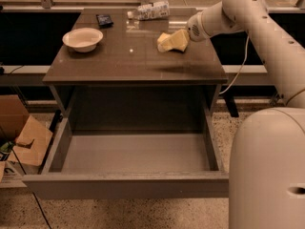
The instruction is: Place sponge into top drawer
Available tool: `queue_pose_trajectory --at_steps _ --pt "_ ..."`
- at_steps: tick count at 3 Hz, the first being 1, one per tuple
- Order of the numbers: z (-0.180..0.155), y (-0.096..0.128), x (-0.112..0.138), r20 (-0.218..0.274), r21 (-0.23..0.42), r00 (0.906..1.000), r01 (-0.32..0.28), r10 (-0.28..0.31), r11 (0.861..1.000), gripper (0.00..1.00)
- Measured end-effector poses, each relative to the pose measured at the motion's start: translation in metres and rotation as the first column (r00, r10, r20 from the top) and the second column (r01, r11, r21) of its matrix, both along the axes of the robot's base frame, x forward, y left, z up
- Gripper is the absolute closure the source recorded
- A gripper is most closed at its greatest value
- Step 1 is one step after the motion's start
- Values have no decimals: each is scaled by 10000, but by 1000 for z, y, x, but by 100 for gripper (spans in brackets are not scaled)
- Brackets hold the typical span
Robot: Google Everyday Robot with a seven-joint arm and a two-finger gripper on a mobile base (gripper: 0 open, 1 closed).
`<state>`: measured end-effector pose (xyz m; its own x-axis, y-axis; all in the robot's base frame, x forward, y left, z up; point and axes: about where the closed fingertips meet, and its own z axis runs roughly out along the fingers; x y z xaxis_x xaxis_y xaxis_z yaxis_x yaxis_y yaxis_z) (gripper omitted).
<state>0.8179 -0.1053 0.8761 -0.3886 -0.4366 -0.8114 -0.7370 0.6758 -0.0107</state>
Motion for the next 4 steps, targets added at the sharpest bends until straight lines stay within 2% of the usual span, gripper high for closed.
queue_pose_trajectory --at_steps 1,2,3,4 --pt "-21 -10 28 -15 4 9991 413 -413 9991 0" --pt "-33 -15 42 -144 0 9979 625 -625 9980 0" --pt "-46 -18 48 -390 97 9965 750 -746 9971 19" --pt "-48 -18 49 -436 35 9966 699 -697 9975 42"
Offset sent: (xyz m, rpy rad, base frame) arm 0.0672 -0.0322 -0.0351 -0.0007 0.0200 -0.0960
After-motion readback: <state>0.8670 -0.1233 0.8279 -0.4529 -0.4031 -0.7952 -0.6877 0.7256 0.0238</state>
